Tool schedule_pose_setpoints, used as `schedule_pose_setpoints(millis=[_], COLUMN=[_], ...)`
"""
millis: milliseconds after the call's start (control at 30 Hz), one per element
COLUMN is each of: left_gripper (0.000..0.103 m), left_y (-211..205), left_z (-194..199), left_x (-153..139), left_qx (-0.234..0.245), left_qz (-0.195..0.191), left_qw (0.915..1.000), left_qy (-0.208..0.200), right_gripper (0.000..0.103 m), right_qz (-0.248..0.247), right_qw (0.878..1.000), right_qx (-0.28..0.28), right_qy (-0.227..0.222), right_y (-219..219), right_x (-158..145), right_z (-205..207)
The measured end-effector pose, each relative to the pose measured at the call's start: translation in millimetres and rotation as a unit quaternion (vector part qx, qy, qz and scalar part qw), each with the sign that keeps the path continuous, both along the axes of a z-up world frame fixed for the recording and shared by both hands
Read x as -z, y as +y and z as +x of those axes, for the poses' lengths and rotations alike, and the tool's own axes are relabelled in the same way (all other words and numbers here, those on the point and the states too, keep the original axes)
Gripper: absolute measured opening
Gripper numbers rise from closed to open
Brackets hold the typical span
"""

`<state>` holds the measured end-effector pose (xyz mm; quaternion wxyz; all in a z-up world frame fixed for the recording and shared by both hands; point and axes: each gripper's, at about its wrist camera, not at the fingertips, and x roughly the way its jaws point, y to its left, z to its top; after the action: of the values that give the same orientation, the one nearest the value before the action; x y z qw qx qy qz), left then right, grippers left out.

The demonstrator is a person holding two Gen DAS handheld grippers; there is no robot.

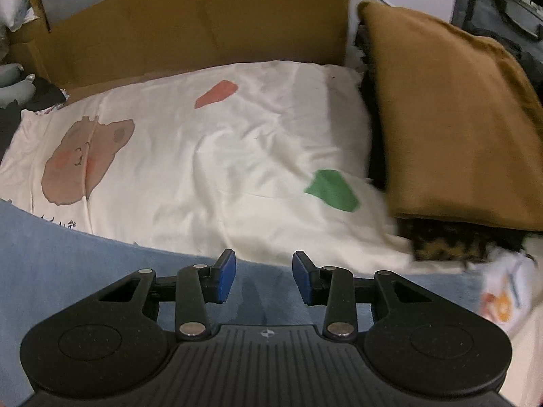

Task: Fold clothes

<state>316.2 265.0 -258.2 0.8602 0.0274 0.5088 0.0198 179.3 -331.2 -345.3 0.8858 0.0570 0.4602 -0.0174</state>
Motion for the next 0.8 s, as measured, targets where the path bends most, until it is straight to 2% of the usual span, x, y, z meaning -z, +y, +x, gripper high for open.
schedule_pose_setpoints(millis=[67, 233, 333, 567, 667, 800], left_gripper=[0.059, 0.062, 0.075, 0.08, 0.082, 0.083], left_y=[-6.5, -4.7, -2.8, 4.9, 9.3, 15.6], left_z=[-12.9, -41.1, -59.7, -104.8, -122.6, -139.0], left_x=[-18.4, -64.1, -93.7, -151.2, -167.3, -174.2], left_qx=[0.005, -0.008, -0.013, -0.038, -0.052, -0.066], left_qz=[0.001, -0.002, 0.0, 0.022, 0.027, 0.015], left_qw=[1.0, 0.9999, 0.9998, 0.999, 0.9983, 0.9977], left_qy=[-0.001, -0.006, -0.017, -0.009, -0.003, 0.005], right_gripper=[0.044, 0.044, 0.044, 0.045, 0.045, 0.045], right_qz=[0.001, 0.015, 0.017, 0.045, 0.058, 0.067], right_qw=[1.0, 1.0, 1.0, 0.999, 0.998, 0.997], right_qx=[0.003, 0.009, 0.002, 0.017, 0.026, 0.036], right_qy=[0.0, -0.002, -0.01, 0.0, 0.002, 0.006], right_y=[-8.7, -28.7, -33.9, -50.8, -55.4, -58.4], right_x=[-9.3, -36.6, -49.2, -68.1, -79.7, -98.0], right_z=[-7.2, -25.8, -36.4, -57.0, -66.4, -78.4])
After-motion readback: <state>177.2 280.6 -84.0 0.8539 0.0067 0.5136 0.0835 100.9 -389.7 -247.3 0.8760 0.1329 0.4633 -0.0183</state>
